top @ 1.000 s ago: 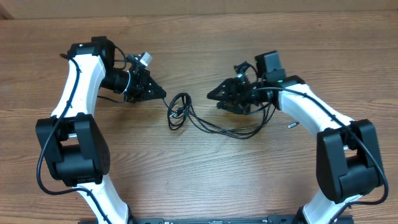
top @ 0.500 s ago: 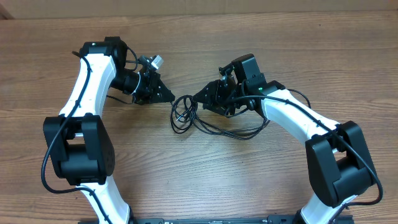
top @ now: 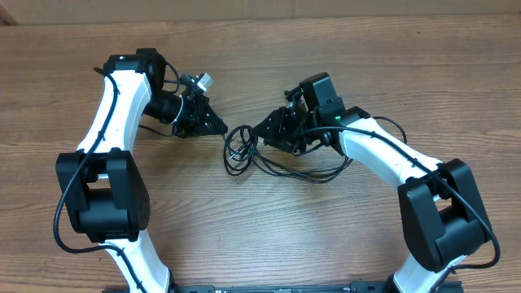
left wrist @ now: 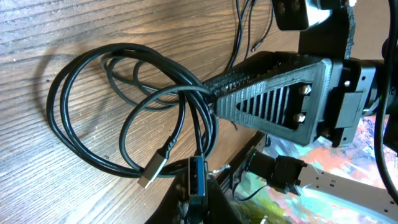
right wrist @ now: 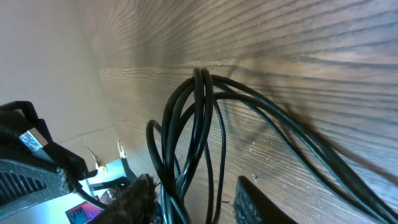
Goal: Untangle cables
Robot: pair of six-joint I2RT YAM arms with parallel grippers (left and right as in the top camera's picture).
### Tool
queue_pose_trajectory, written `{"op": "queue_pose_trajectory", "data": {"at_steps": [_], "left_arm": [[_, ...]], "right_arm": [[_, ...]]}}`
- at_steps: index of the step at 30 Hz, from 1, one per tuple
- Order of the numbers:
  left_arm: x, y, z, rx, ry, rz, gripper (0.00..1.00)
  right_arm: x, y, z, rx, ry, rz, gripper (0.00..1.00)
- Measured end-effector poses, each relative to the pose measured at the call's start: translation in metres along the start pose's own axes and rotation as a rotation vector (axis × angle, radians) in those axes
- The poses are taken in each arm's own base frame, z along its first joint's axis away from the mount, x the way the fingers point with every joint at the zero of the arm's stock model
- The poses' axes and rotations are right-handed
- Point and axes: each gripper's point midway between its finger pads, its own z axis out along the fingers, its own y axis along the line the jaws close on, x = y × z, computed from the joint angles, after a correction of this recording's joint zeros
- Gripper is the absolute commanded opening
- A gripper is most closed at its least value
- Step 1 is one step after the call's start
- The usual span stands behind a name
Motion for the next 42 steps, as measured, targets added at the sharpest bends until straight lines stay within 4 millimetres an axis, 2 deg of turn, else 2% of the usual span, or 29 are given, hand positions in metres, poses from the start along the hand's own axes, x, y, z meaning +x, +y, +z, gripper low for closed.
{"op": "queue_pose_trajectory", "data": {"at_steps": [5,12,20,31,38,39,42], "left_arm": [[0.001,-0.002,0.004,-0.005,0.011,0.008,0.04],[0.003,0.000,0.008,-0.035,0.025,0.021,0.04],[0.002,0.003,0.008,-0.050,0.022,0.028,0.04],[-0.008,0.005,0.014,-0.090,0.002,0.082,0.04],[-0.015,0.016,0.025,-0.198,-0.009,0.072,0.04],[-0.015,0.021,0.027,-0.221,-0.008,0.059,0.09],[-0.013,0.031,0.031,-0.273,-0.005,0.032,0.33]], "right_arm": [[0.003,0.001,0.002,0.002,0.005,-0.005,0.38],[0.007,0.004,0.006,0.004,0.012,-0.020,0.18],[0.007,0.004,0.006,0.005,0.012,-0.020,0.04],[0.007,0.003,0.006,0.008,0.010,0.005,0.04],[0.008,0.003,0.006,0.008,0.012,0.060,0.04],[0.008,0.003,0.006,0.008,0.012,0.076,0.04],[0.008,0.003,0.006,0.007,0.014,0.111,0.04]]}}
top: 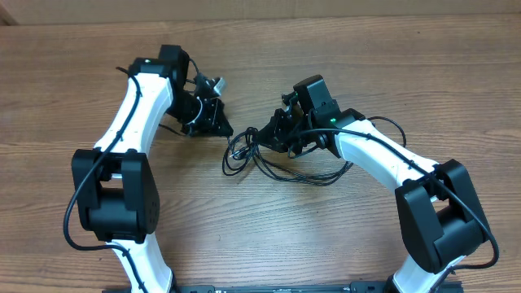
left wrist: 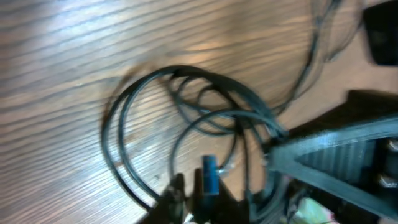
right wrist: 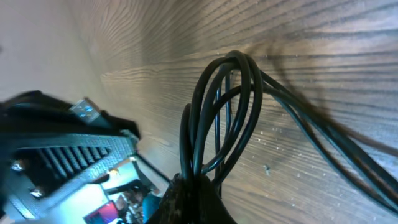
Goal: Untangle cables
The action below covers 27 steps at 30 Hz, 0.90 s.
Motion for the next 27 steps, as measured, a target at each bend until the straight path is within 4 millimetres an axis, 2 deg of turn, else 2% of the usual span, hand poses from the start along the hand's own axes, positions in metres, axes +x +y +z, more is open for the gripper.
{"op": "queue_pose_trajectory", "data": {"at_steps": [2,3,6,9,12,19,24,27], "left_arm": [[0.003,0.007,0.005,-0.036,0.010,-0.038,0.53],[0.006,0.011,0.007,-0.053,0.018,-0.049,0.60],[0.012,0.019,0.011,-0.083,0.037,-0.091,0.66],[0.017,0.017,0.009,-0.081,0.057,-0.104,0.69],[0.017,0.009,-0.001,-0.069,0.064,-0.108,0.70],[0.009,-0.026,-0.039,-0.010,0.039,-0.100,0.68],[0.019,-0.033,-0.042,0.005,0.077,-0.123,0.68],[0.025,-0.036,-0.041,0.007,0.100,-0.140,0.62]], "right_arm": [[0.000,0.000,0.000,0.000,0.000,0.027,0.04],[0.000,0.001,0.000,-0.003,-0.001,0.036,0.04],[-0.002,0.003,0.000,-0.011,-0.006,0.051,0.04],[-0.002,0.003,0.000,-0.012,-0.006,0.077,0.04],[-0.002,0.004,0.000,-0.014,-0.007,0.129,0.04],[-0.007,0.002,0.000,-0.006,-0.033,0.295,0.04],[-0.017,-0.004,-0.001,0.012,-0.098,0.452,0.04],[-0.023,-0.008,-0.002,0.017,-0.142,0.551,0.08]]}}
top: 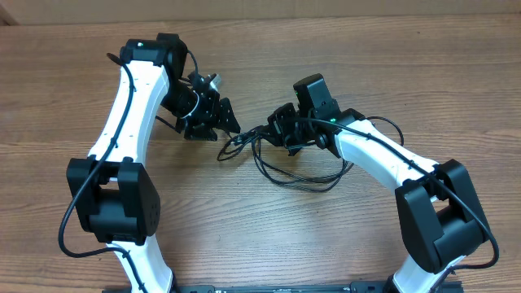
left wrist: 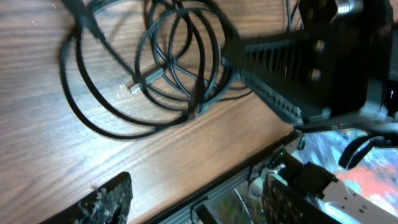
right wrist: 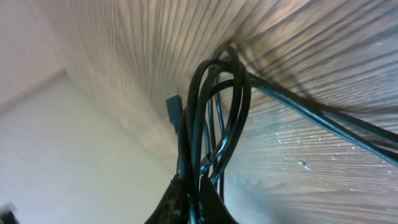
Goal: Untangle cables
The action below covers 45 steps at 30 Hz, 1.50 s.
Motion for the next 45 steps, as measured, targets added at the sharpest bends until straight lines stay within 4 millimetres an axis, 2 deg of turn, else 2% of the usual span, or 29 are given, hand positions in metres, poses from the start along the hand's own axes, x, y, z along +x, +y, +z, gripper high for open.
{"op": "queue_pose_trajectory", "data": {"at_steps": [6,10,14,20,26,30,35,41,45], "left_arm": [[0.003,-0.005,0.006,-0.017,0.015,-0.068,0.61],[0.003,-0.006,0.012,-0.061,0.009,-0.194,0.73],[0.005,-0.009,0.021,-0.132,-0.001,-0.344,0.78],[0.001,-0.018,0.037,-0.207,-0.062,-0.507,0.78],[-0.012,-0.029,0.047,-0.223,-0.150,-0.600,0.74],[-0.013,-0.027,0.048,-0.250,-0.186,-0.678,0.73],[-0.018,-0.022,0.046,-0.268,-0.227,-0.730,0.72],[-0.020,-0.016,0.044,-0.293,-0.262,-0.782,0.76],[-0.023,-0.016,0.044,-0.289,-0.285,-0.810,0.75]], "right_arm": [[-0.012,0.001,0.000,-0.010,-0.070,0.152,0.07],[-0.015,0.001,-0.001,-0.014,-0.089,0.201,0.07],[-0.017,0.001,-0.001,-0.016,-0.095,0.220,0.06],[-0.018,0.001,-0.001,-0.017,-0.105,0.226,0.04],[-0.019,0.001,-0.001,-0.018,-0.110,0.223,0.04],[-0.019,0.002,-0.001,-0.019,-0.111,0.212,0.04],[-0.019,0.013,-0.001,-0.059,-0.109,0.134,0.04],[-0.019,0.014,-0.001,-0.059,-0.110,0.098,0.04],[-0.019,0.014,-0.001,-0.058,-0.110,0.088,0.04]]}}
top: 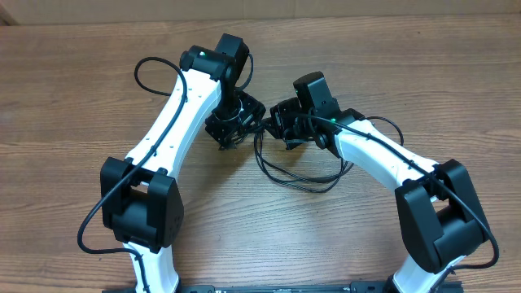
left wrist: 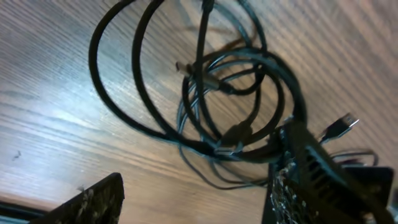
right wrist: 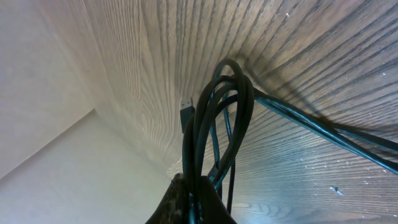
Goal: Untangle cables
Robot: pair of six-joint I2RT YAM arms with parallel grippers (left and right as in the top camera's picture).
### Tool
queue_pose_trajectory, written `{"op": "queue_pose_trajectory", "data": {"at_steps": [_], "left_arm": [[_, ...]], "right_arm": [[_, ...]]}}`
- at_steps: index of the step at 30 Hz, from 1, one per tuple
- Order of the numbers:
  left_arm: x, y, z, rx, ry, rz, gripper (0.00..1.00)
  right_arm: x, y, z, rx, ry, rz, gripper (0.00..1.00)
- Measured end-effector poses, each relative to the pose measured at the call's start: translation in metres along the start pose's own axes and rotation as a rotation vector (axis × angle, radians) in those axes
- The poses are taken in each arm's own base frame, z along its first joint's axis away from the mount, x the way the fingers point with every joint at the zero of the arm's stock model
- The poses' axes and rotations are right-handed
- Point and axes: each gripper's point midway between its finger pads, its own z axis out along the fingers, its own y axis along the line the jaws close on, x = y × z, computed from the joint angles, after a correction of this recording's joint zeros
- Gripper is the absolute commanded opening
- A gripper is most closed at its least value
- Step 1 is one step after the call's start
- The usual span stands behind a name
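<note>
A tangle of black cables (top: 295, 168) lies in loops on the wooden table between the arms. My right gripper (top: 279, 124) is shut on a bunch of these loops (right wrist: 214, 106), pinched between its fingers (right wrist: 198, 194) and lifted off the wood. A USB plug (right wrist: 186, 111) hangs beside the bunch. My left gripper (top: 237, 128) hovers just left of the right one, open, over the coils (left wrist: 211, 93). Its fingers (left wrist: 84, 202) stand wide apart with nothing between them (left wrist: 196, 190). Another USB plug (left wrist: 341, 126) pokes out at the right.
Bare wooden table (top: 73, 98) surrounds the cables. The two grippers are nearly touching at the table's middle. The left arm's own thin black wire (top: 151, 69) loops out behind it at the back left.
My left gripper has shifted right, from left of the coil to right beside the right gripper over the loops, still open. The right gripper keeps its hold on the bunch.
First my left gripper held a blue-tongued plug at the coil's left and the right gripper stood open round the loops. Then the right was shut on the bunch. Later the left was open and empty and the bunch was raised. Now both grippers meet over the coil.
</note>
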Motion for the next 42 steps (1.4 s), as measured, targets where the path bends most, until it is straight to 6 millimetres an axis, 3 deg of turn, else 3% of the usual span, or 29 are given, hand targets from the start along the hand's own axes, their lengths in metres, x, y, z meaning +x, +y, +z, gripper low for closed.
{"op": "queue_pose_trajectory", "data": {"at_steps": [9,15,19,25,28,35,38,42], "left_arm": [[0.004,-0.018,0.003,0.049,-0.035,-0.018,0.61],[0.007,-0.018,0.006,0.034,-0.052,-0.017,0.57],[0.004,-0.017,0.017,0.008,-0.047,-0.033,0.35],[0.000,-0.016,0.031,-0.020,-0.040,-0.037,0.32],[-0.001,-0.015,0.032,-0.023,-0.043,-0.038,0.34],[-0.007,-0.012,0.035,-0.043,-0.070,-0.042,0.63],[-0.009,-0.011,0.036,-0.051,-0.078,-0.045,0.70],[-0.012,-0.013,0.036,-0.045,-0.091,-0.044,0.68]], "right_arm": [[0.000,0.000,0.000,0.001,0.000,-0.001,0.04],[0.000,-0.001,0.000,0.005,-0.002,0.001,0.04],[0.000,-0.002,0.000,0.009,-0.002,0.003,0.04],[-0.004,-0.008,0.001,0.027,-0.015,0.005,0.04],[-0.004,-0.008,0.001,0.027,-0.014,-0.002,0.04],[-0.003,-0.007,0.001,0.021,-0.010,-0.009,0.04],[-0.003,-0.006,0.001,0.018,-0.010,-0.010,0.04],[-0.005,-0.005,0.001,0.014,-0.014,-0.011,0.04]]}}
